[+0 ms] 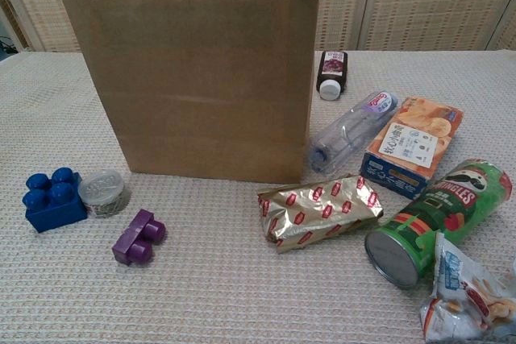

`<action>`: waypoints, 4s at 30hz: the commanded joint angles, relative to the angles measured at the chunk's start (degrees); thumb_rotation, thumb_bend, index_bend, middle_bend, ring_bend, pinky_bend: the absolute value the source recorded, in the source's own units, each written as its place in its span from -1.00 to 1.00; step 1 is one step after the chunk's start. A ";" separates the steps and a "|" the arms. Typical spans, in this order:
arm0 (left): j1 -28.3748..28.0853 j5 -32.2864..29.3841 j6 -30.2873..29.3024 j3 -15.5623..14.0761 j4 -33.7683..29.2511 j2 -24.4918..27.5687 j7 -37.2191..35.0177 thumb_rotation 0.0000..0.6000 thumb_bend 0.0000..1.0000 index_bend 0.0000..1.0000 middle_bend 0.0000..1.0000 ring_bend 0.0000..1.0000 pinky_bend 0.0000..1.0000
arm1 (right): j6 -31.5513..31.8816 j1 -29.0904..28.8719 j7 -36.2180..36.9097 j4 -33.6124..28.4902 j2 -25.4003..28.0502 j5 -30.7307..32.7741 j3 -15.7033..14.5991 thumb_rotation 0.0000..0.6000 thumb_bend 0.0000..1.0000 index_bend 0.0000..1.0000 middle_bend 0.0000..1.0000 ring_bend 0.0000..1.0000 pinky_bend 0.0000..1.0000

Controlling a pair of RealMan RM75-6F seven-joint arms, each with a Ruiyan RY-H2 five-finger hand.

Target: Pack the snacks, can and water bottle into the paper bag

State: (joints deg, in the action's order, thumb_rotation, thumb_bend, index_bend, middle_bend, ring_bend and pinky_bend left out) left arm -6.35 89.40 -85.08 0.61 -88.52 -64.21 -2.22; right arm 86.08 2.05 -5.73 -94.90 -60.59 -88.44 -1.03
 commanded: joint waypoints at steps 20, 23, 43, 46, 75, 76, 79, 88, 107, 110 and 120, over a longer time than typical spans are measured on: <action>-0.21 0.00 0.21 0.08 0.08 -0.05 0.25 1.00 -0.34 -0.97 -1.00 -1.00 -1.00 | -9.57 -4.21 4.26 -0.69 4.89 -6.79 -5.47 1.00 -0.95 -1.00 -1.00 -1.00 -0.87; -0.22 -0.06 0.22 0.10 -0.08 -0.07 0.50 1.00 -0.34 -0.97 -1.00 -1.00 -1.00 | -11.48 -5.14 0.04 -2.10 4.31 -7.56 -5.87 1.00 -0.95 -1.00 -1.00 -1.00 -0.87; -0.21 -0.07 0.26 0.08 -0.11 0.03 0.06 1.00 -0.34 -0.97 -1.00 -1.00 -1.00 | -21.03 -9.38 -18.92 -10.30 -5.86 -7.46 -6.52 1.00 -0.95 -1.00 -1.00 -1.00 -0.76; -0.24 -0.03 0.31 0.06 -0.09 0.07 -0.11 1.00 -0.34 -0.97 -1.00 -1.00 -1.00 | -21.41 -9.47 -20.81 -10.51 -7.28 -6.79 -6.46 1.00 -0.95 -1.00 -1.00 -1.00 -0.70; -0.40 0.06 0.48 0.00 -0.04 0.19 -0.31 1.00 -0.34 -0.97 -1.00 -1.00 -1.00 | -22.83 -10.05 -27.68 -8.40 -13.18 -1.31 -6.86 1.00 -0.87 -0.60 -0.64 -0.75 -0.31; -0.40 0.07 0.48 -0.01 -0.05 0.20 -0.35 1.00 -0.34 -0.97 -1.00 -1.00 -1.00 | -22.99 -10.14 -28.17 -8.47 -13.45 -0.96 -6.80 1.00 -0.80 -0.49 -0.56 -0.66 -0.21; -0.42 0.08 0.52 -0.02 -0.03 0.24 -0.46 1.00 -0.34 -0.97 -1.00 -1.00 -1.00 | -23.03 -10.23 -29.60 -8.45 -14.19 -0.36 -6.81 1.00 -0.54 -0.17 -0.27 -0.29 0.11; -0.45 0.11 0.54 -0.04 -0.01 0.28 -0.59 1.00 -0.34 -0.97 -1.00 -1.00 -1.00 | -19.25 -9.63 -27.60 -10.38 -11.78 -2.23 -7.30 1.00 -0.20 0.40 0.14 0.15 0.37; -0.40 -0.03 0.48 0.00 -0.22 0.18 -0.08 1.00 -0.34 -0.97 -1.00 -1.00 -1.00 | -3.54 -10.86 -13.70 -21.11 2.75 -6.14 3.09 1.00 -0.20 0.48 0.19 0.15 0.37; -0.41 -0.04 0.50 0.01 -0.21 0.19 -0.18 1.00 -0.34 -0.97 -1.00 -1.00 -1.00 | -3.61 -12.09 -14.07 -22.77 3.35 -5.31 5.21 1.00 -0.20 0.48 0.19 0.15 0.38; -0.64 -0.15 0.89 0.07 -0.24 0.32 -0.43 1.00 -0.34 -0.97 -1.00 -1.00 -1.00 | -7.11 -25.49 -28.98 -33.07 3.46 9.59 23.24 1.00 -0.20 0.48 0.19 0.15 0.37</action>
State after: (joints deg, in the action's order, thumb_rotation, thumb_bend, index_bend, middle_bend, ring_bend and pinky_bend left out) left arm -6.99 89.25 -84.18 0.68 -88.76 -63.90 -2.65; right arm 81.01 -17.05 -27.28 -123.60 -56.90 -86.57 14.65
